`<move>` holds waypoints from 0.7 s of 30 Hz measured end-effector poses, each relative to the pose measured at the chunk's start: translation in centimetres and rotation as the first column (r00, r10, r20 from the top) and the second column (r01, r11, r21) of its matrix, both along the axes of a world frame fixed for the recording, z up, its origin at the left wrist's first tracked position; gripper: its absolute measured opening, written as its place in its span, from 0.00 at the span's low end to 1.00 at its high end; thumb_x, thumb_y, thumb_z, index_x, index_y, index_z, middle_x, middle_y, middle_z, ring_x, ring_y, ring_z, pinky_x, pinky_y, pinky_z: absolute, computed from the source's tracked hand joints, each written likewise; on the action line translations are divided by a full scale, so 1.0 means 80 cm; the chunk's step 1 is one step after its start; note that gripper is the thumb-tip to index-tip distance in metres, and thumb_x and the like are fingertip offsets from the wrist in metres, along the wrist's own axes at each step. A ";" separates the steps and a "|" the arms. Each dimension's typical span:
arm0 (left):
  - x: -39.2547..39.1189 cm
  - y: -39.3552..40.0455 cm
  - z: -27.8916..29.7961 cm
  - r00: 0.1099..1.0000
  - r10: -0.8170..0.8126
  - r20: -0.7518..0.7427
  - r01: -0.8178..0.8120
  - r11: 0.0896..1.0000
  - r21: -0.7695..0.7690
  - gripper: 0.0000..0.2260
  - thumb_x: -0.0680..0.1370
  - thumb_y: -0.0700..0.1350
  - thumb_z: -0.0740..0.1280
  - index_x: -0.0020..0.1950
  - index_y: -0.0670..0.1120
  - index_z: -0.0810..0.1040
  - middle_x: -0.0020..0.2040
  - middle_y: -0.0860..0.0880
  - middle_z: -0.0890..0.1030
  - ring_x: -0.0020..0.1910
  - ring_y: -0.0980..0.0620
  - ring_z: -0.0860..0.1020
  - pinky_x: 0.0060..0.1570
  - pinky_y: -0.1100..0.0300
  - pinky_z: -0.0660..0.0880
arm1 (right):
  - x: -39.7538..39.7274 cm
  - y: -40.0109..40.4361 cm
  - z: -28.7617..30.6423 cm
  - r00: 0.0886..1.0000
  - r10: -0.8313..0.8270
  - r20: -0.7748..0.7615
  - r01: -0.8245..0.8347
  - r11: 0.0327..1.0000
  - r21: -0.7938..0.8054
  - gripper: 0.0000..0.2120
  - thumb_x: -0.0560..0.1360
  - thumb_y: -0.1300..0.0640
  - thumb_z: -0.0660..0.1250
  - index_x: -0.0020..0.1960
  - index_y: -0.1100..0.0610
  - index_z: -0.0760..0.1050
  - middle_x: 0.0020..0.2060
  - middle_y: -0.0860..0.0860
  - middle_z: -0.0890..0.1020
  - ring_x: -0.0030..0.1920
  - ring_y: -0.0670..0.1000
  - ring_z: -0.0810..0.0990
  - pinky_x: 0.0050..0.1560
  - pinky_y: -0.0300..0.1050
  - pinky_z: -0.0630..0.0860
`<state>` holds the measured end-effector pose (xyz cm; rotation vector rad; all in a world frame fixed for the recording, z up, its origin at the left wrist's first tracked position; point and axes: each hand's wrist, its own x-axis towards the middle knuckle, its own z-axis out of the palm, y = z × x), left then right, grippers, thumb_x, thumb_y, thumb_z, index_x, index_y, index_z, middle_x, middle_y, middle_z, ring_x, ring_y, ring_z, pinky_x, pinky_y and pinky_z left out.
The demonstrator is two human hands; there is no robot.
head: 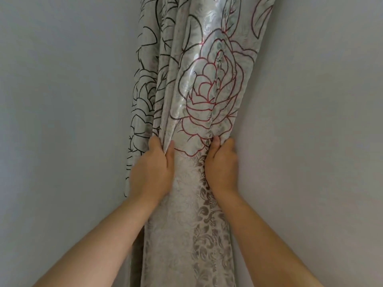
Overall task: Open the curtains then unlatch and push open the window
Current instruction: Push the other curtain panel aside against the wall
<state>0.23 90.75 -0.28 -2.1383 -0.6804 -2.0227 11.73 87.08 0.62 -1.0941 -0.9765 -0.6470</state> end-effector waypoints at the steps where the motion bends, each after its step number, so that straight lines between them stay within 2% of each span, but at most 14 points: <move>1: 0.000 0.018 0.002 1.000 0.009 0.000 -0.009 1.000 -0.003 0.12 0.78 0.50 0.52 0.46 0.41 0.64 0.27 0.51 0.67 0.27 0.47 0.68 0.28 0.55 0.66 | 0.000 0.019 0.003 1.000 0.005 0.002 -0.005 1.000 -0.006 0.14 0.78 0.55 0.53 0.47 0.68 0.65 0.38 0.66 0.79 0.36 0.63 0.78 0.32 0.53 0.75; 5: -0.002 0.077 0.000 0.998 0.062 0.017 -0.061 0.997 -0.035 0.14 0.77 0.50 0.52 0.48 0.39 0.65 0.29 0.46 0.70 0.30 0.44 0.71 0.30 0.51 0.70 | -0.002 0.082 0.002 1.000 0.016 -0.004 -0.016 0.999 -0.049 0.14 0.78 0.54 0.52 0.49 0.67 0.65 0.40 0.67 0.80 0.39 0.65 0.78 0.35 0.58 0.77; 9: -0.008 0.149 -0.010 0.979 0.203 -0.012 -0.204 0.977 -0.069 0.13 0.77 0.52 0.51 0.44 0.42 0.62 0.35 0.39 0.74 0.29 0.44 0.69 0.28 0.54 0.64 | -0.009 0.153 -0.007 0.999 0.041 -0.028 -0.044 0.993 -0.109 0.14 0.78 0.54 0.52 0.52 0.67 0.64 0.43 0.68 0.80 0.42 0.66 0.79 0.39 0.59 0.77; 11: -0.015 0.181 -0.013 0.953 0.300 -0.045 -0.302 0.950 -0.073 0.13 0.77 0.53 0.50 0.43 0.43 0.60 0.37 0.36 0.76 0.30 0.42 0.71 0.28 0.54 0.63 | -0.015 0.186 -0.012 0.998 0.052 -0.031 -0.056 0.986 -0.155 0.14 0.79 0.54 0.52 0.52 0.66 0.64 0.43 0.68 0.80 0.42 0.66 0.79 0.38 0.57 0.77; 13: -0.026 0.207 -0.014 0.921 0.381 -0.083 -0.389 0.915 -0.109 0.15 0.77 0.53 0.49 0.46 0.41 0.62 0.38 0.35 0.78 0.32 0.39 0.74 0.30 0.54 0.63 | -0.026 0.214 -0.019 0.999 0.036 -0.024 -0.040 0.979 -0.199 0.14 0.79 0.53 0.52 0.52 0.66 0.63 0.43 0.67 0.80 0.42 0.66 0.79 0.35 0.51 0.72; 15: -0.037 0.224 -0.016 0.912 0.400 -0.094 -0.410 0.901 -0.145 0.14 0.77 0.54 0.48 0.45 0.43 0.60 0.37 0.36 0.78 0.30 0.43 0.71 0.29 0.55 0.62 | -0.035 0.235 -0.025 0.998 0.059 -0.024 -0.062 0.977 -0.203 0.14 0.79 0.52 0.52 0.52 0.65 0.63 0.43 0.65 0.81 0.41 0.64 0.78 0.34 0.50 0.70; 18: -0.046 0.231 -0.014 0.905 0.413 -0.099 -0.423 0.894 -0.144 0.12 0.77 0.53 0.48 0.41 0.47 0.55 0.32 0.40 0.76 0.26 0.49 0.64 0.24 0.59 0.55 | -0.042 0.248 -0.025 0.993 0.119 -0.021 -0.120 0.979 -0.163 0.14 0.79 0.53 0.52 0.51 0.65 0.64 0.41 0.65 0.80 0.40 0.63 0.78 0.34 0.51 0.72; 21: -0.047 0.221 -0.013 0.909 0.404 -0.105 -0.415 0.899 -0.137 0.12 0.77 0.53 0.49 0.41 0.46 0.55 0.26 0.48 0.68 0.26 0.48 0.64 0.24 0.59 0.54 | -0.039 0.242 -0.024 0.989 0.145 -0.017 -0.146 0.979 -0.141 0.14 0.79 0.54 0.52 0.51 0.65 0.65 0.41 0.65 0.80 0.40 0.64 0.78 0.33 0.49 0.70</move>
